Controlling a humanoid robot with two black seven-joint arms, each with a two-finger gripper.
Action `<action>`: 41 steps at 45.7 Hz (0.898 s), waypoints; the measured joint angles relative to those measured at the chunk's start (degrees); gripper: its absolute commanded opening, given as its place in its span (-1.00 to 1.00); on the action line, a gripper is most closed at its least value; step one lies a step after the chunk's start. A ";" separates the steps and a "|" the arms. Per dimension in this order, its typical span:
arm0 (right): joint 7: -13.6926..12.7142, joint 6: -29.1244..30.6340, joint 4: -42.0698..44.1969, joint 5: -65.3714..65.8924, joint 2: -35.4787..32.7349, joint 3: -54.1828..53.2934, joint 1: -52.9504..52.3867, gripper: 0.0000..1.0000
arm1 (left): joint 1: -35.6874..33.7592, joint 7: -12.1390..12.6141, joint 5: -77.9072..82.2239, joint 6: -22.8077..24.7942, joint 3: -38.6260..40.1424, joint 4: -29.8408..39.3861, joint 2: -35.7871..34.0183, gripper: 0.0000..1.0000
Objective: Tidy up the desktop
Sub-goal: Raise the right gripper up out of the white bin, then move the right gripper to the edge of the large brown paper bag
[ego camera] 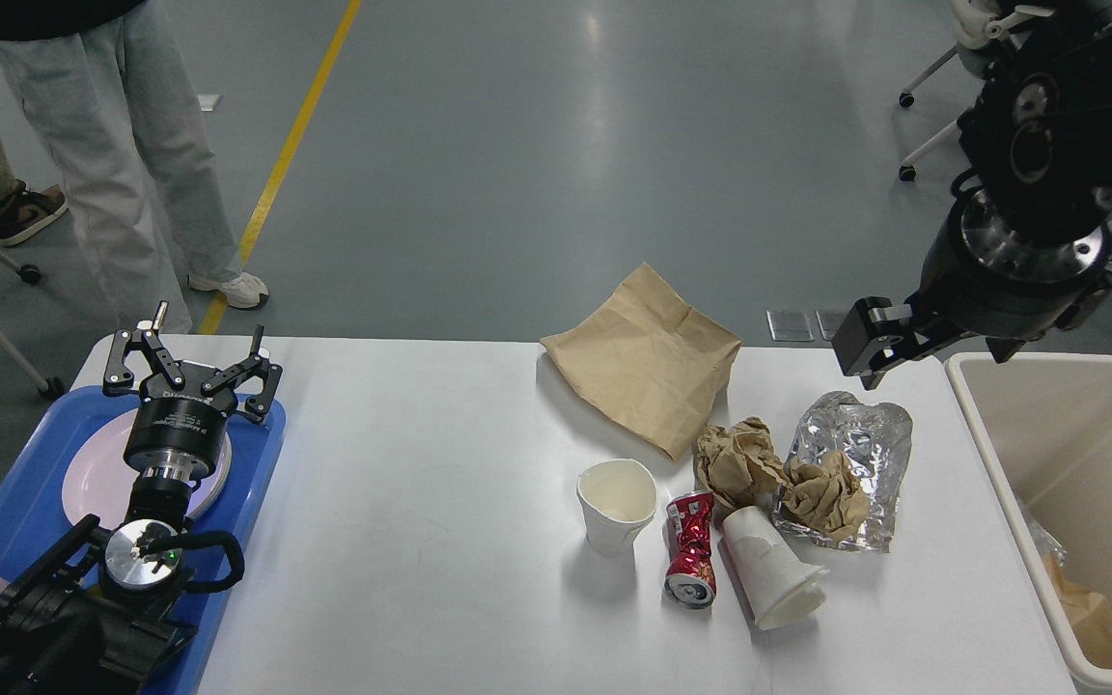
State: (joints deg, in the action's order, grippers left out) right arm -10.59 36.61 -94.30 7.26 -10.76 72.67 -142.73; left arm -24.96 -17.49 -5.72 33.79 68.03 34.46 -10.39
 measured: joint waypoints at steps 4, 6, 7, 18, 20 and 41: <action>0.03 -2.79 -0.73 0.19 0.26 -0.30 0.93 1.00 | 0.00 -0.01 0.00 0.00 0.00 0.00 0.00 0.92; 0.04 -3.00 -0.71 0.32 0.27 -0.39 1.15 1.00 | 0.00 -0.01 0.01 0.00 0.00 0.00 0.00 0.92; 0.04 -3.05 -0.62 0.38 0.27 -0.40 1.38 1.00 | 0.00 -0.01 0.00 0.00 0.00 0.00 0.00 0.92; 0.04 -4.17 4.55 0.85 0.39 -3.13 6.11 1.00 | 0.00 0.00 0.01 0.01 0.00 0.00 0.00 0.92; 0.03 -4.52 6.66 0.88 0.40 -4.34 7.38 1.00 | 0.00 -0.01 0.00 0.02 0.00 0.00 0.00 0.92; 0.16 -12.74 59.12 12.74 8.34 -18.26 52.69 1.00 | 0.00 0.00 0.01 0.06 0.00 0.00 0.01 0.92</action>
State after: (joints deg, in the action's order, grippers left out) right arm -10.43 23.87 -35.18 19.99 -2.42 54.41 -90.04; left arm -24.96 -17.50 -5.71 33.84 68.03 34.45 -10.37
